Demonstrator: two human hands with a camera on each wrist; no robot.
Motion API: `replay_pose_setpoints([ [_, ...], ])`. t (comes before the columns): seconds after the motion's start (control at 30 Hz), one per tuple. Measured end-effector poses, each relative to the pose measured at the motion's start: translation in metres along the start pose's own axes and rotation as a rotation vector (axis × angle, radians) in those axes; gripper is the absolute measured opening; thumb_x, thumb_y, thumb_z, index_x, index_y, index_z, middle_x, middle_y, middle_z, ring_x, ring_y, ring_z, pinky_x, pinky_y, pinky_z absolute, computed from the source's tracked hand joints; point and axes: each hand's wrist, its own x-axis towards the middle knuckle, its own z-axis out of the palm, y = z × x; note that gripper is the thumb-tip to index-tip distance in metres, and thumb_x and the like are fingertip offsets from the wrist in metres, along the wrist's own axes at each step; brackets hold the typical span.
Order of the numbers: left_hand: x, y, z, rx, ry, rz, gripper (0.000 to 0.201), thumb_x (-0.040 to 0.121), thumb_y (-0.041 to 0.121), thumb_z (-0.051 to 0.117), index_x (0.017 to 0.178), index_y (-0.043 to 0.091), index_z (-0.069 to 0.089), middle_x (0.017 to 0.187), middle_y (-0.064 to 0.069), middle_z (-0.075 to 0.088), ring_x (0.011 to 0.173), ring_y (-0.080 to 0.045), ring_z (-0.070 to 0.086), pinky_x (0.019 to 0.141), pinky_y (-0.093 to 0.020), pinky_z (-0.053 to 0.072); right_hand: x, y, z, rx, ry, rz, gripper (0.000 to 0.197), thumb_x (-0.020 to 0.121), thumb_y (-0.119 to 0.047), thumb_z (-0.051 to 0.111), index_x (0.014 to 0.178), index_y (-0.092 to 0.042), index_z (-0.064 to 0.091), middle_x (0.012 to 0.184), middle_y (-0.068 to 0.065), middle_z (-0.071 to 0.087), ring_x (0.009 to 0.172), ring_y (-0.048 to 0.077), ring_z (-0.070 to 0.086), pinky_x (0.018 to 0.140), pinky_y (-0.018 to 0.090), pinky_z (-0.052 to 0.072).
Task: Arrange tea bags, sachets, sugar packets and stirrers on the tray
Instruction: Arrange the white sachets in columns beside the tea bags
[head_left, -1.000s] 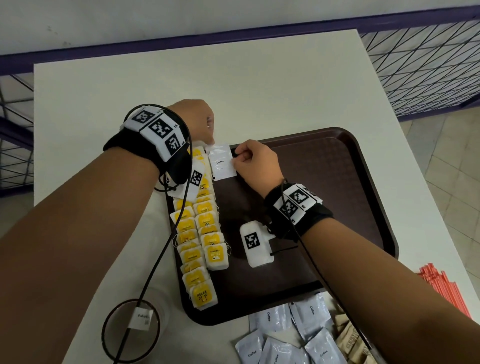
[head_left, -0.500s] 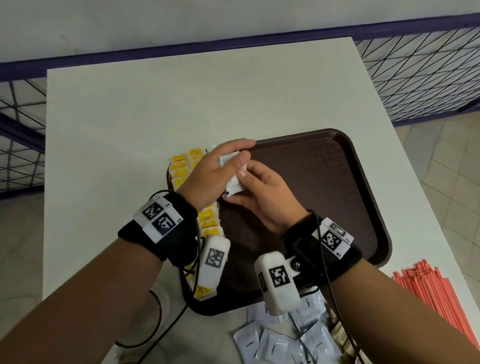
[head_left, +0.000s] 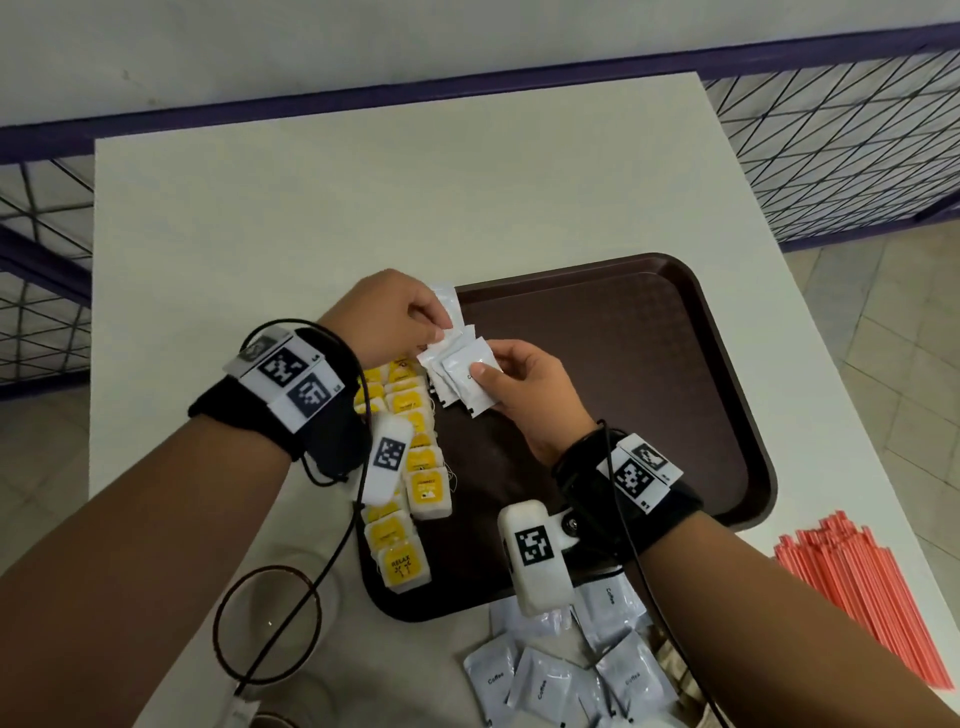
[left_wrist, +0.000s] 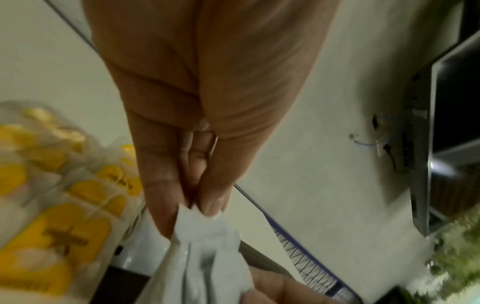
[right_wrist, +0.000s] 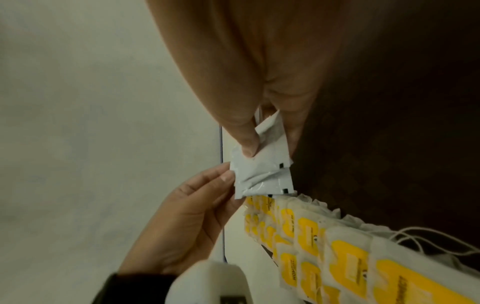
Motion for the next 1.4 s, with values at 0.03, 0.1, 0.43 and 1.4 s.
replay_pose_setpoints([
  [0.03,0.003,0.003,-0.001,0.036,-0.003,-0.01,0.011,0.083,0.006,0.064,0.088,0.013,0.071,0.075,0.003,0.067,0.062,-0.008,0.065,0.065,-0.021,0.053,0.001,0.001,0.001,-0.071,0.035,-0.024,0.021,0.084,-0.012,0.065,0.105,-0.016,0.065,0.101,0.005,0.071,0.092,0.02,0.068,0.087,0.044,0.055],
  [0.1,0.01,0.009,-0.001,0.123,-0.015,-0.019,0.012,0.084,0.003,0.061,0.089,0.01,0.07,0.075,0.002,0.065,0.067,-0.016,0.066,0.072,-0.028,0.054,0.004,0.001,0.003,-0.186,0.094,-0.072,0.018,0.083,-0.014,0.067,0.101,-0.015,0.066,0.096,0.003,0.071,0.09,0.019,0.067,0.085,0.043,0.055],
  [0.43,0.031,0.011,0.007,0.337,0.01,0.004,0.022,0.084,-0.003,0.05,0.093,0.007,0.067,0.088,0.002,0.056,0.086,-0.019,0.057,0.075,-0.024,0.042,0.018,0.008,0.001,-0.298,0.186,-0.083,0.015,0.08,-0.017,0.069,0.094,-0.013,0.065,0.09,0.004,0.07,0.082,0.02,0.067,0.079,0.045,0.056],
  [1.4,0.027,0.0,0.013,0.576,-0.04,0.064,0.033,0.081,-0.004,0.049,0.099,0.02,0.062,0.101,0.0,0.065,0.098,-0.023,0.056,0.077,-0.029,0.042,0.014,0.01,-0.004,-0.364,0.137,-0.067,0.014,0.08,-0.017,0.07,0.093,-0.012,0.066,0.085,0.004,0.071,0.078,0.02,0.068,0.077,0.043,0.056],
])
